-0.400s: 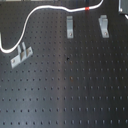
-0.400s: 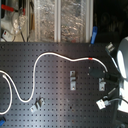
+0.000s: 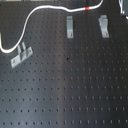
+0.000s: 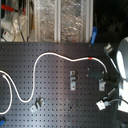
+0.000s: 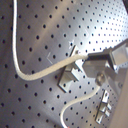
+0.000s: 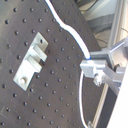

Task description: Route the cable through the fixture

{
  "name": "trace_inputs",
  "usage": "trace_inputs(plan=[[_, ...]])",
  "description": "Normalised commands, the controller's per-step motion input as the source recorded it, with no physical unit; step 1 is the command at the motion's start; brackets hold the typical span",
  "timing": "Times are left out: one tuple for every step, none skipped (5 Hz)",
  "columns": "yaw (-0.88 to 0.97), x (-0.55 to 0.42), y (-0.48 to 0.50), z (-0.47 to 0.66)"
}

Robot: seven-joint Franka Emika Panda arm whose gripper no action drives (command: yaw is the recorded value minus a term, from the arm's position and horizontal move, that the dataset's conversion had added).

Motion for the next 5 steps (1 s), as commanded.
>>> trace_inputs(plan=[[0.0,-0.395,0.06,0.0],[0.0,-0.452,0.068,0.02],[-0.21,-0.359,0.074,0.11],[-0.32,-0.081,0.22,0.24],[-0.38,-0.03,0.28,0.29]])
